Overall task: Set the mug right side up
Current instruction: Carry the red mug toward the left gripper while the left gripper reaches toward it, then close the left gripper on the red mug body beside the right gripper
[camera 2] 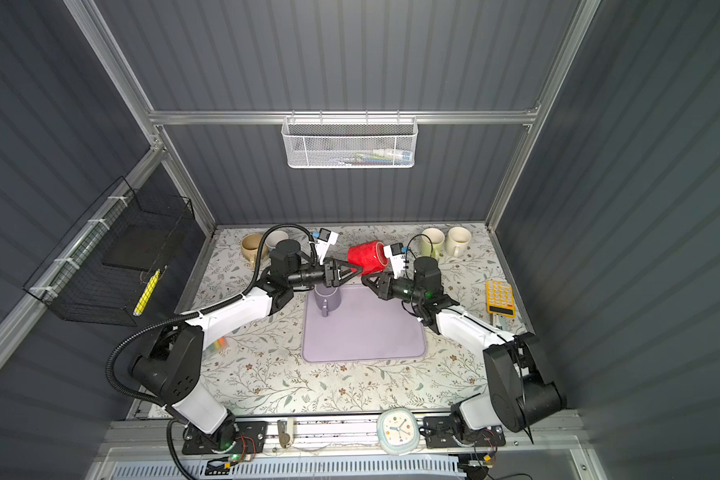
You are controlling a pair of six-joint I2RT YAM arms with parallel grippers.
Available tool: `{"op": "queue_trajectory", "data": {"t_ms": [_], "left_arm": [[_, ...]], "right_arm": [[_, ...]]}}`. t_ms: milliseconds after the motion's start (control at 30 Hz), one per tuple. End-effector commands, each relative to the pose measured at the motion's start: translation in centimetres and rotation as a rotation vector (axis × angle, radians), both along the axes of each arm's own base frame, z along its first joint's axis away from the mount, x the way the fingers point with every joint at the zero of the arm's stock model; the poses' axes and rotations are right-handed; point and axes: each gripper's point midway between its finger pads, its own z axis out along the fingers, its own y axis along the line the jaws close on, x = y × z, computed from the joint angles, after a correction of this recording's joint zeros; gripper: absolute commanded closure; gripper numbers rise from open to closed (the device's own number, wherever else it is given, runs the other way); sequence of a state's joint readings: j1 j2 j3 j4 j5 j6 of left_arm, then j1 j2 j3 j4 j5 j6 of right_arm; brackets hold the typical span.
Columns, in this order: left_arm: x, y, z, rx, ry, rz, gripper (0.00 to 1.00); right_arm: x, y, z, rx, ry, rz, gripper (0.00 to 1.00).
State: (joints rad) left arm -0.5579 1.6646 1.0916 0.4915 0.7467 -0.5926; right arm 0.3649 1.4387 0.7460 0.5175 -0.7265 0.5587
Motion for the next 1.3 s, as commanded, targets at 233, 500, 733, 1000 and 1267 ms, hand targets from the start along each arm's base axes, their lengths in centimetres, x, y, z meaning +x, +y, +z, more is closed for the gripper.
{"op": "queue_trajectory", "data": {"t_ms": [233,500,733,1000,1267], "left_arm": [[0.0,-1.2,2.6,-0.078,-0.055,-0.049,0.46],[-0.2,-1.3,3.5,-0.098,-0.073,-0.056,0.57],[-0.1,-1.8,4.1,-0.122,-0.080,-0.071,0.61],[-0.2,-1.9,4.9,-0.130,-0.104,-0.082,0.66],[0.0,-2.1,5.6,-0.143,-0.118,-0.088,0.75]], "right_arm": [[-0.1,1.2,3.3,0.074,-0.135,0.055,1.00],[0.0,1.8,3.5,0.115,-0.134,0.082,1.00],[-0.2,2.0,3.6,0.140,-0.139,0.095,1.00],[-0.1,2.1,3.2,0.158,-0.125,0.105,0.95],[-0.1,2.5,3.7,0.206,-0.135,0.132,0.90]]}}
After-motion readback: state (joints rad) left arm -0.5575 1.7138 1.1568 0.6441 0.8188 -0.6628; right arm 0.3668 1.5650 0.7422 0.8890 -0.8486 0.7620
